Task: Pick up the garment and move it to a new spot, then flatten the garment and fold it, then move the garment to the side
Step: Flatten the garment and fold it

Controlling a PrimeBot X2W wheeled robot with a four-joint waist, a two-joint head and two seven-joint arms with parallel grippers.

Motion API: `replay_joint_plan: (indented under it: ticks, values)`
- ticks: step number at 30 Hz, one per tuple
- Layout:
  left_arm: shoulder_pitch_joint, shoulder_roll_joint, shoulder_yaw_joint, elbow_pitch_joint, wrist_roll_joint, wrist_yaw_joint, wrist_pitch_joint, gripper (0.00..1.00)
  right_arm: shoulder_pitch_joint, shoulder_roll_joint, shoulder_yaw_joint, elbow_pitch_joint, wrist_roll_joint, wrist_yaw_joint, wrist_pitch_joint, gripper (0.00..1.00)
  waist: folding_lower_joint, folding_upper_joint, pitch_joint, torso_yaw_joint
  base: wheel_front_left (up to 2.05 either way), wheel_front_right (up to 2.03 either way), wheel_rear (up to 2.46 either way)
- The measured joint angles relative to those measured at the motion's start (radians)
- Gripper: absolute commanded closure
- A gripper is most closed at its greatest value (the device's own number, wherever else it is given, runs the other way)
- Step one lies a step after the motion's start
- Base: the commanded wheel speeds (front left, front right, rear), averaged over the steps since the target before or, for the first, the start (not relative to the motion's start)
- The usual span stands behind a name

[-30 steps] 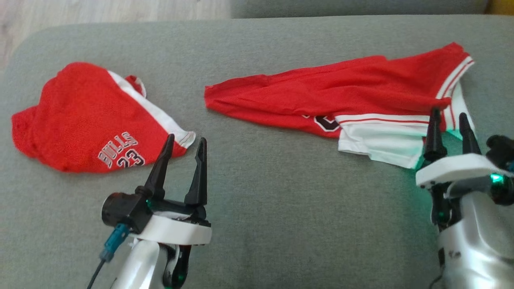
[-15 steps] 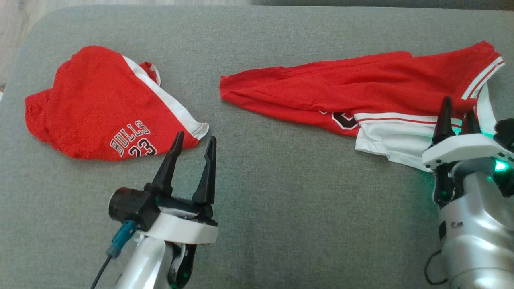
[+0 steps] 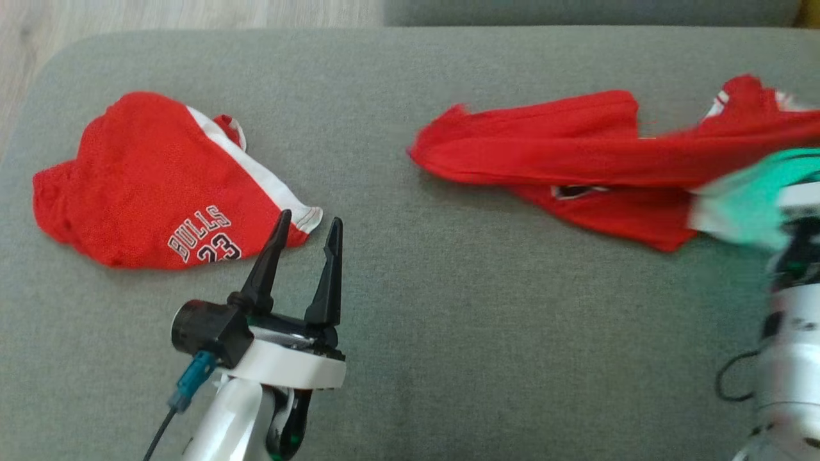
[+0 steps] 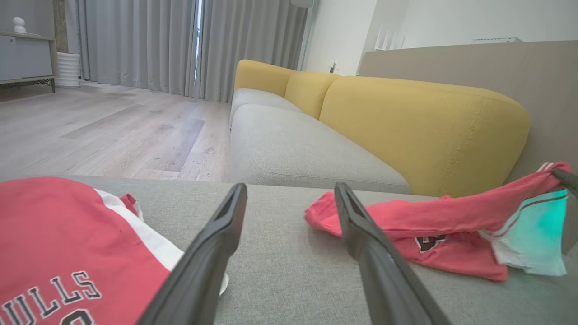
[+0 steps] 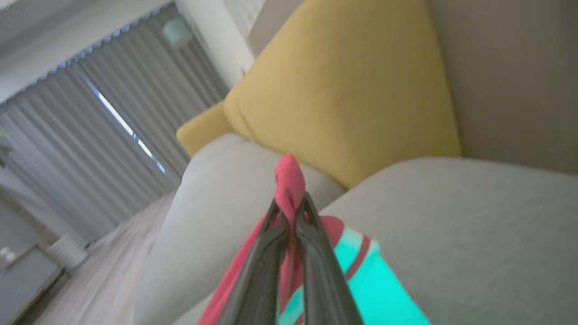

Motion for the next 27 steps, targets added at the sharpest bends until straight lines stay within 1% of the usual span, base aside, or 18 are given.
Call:
replay_joint_plan:
  ticks: [2, 5, 8, 10, 12, 16, 19, 23, 27]
  values:
    - [0.001, 0.000, 0.000, 0.000, 0.000, 0.000, 0.000, 0.00, -0.008, -0.012, -0.063, -0.055, -0.003, 0.000, -0.003, 1.00, -0.0001, 0.0000, -0.013, -0.004, 0.00, 0.00, 0.00]
    - [0.002, 0.000, -0.001, 0.002, -0.003, 0.000, 0.000, 0.00, -0.054, -0.048, -0.110, -0.128, -0.029, 0.000, 0.003, 1.00, -0.0001, 0.0000, -0.034, -0.010, 0.00, 0.00, 0.00]
    - [0.004, 0.000, -0.001, -0.001, -0.012, 0.001, 0.000, 0.00, -0.126, -0.098, -0.113, -0.248, -0.090, 0.000, 0.038, 1.00, -0.0001, 0.0000, -0.055, -0.010, 0.00, 0.00, 0.00]
    - [0.008, 0.000, -0.001, -0.009, -0.024, 0.002, 0.000, 0.00, -0.174, -0.112, -0.090, -0.333, -0.118, 0.000, 0.070, 1.00, -0.0002, 0.0000, -0.070, -0.008, 0.00, 0.00, 0.00]
    - [0.018, 0.000, -0.001, -0.015, -0.028, 0.003, 0.000, 0.00, -0.217, -0.111, -0.054, -0.403, -0.129, 0.000, 0.105, 1.00, -0.0002, 0.0000, -0.082, -0.004, 0.00, 0.00, 0.00]
    - [0.046, 0.000, -0.002, -0.015, -0.029, 0.005, 0.000, 0.00, -0.261, -0.106, 0.057, -0.499, -0.155, 0.000, 0.166, 1.00, -0.0003, 0.0000, -0.100, 0.008, 0.00, 0.00, 0.00]
    - [0.045, 0.000, -0.006, -0.019, -0.035, 0.005, 0.000, 0.00, -0.259, -0.091, 0.189, -0.510, -0.171, 0.000, 0.211, 1.00, -0.0002, 0.0000, -0.099, 0.023, 0.00, 0.00, 0.00]
    - [0.045, 0.001, -0.017, -0.021, -0.036, 0.005, 0.000, 0.00, -0.197, -0.077, 0.398, -0.463, -0.170, 0.000, 0.260, 1.00, -0.0002, 0.0000, -0.088, 0.049, 0.00, 0.00, 0.00]
    - [0.039, 0.000, -0.030, -0.014, -0.036, 0.004, 0.000, 0.00, -0.053, -0.055, 0.574, -0.319, -0.129, 0.000, 0.276, 1.00, 0.0000, 0.0000, -0.068, 0.083, 0.00, 0.00, 0.00]
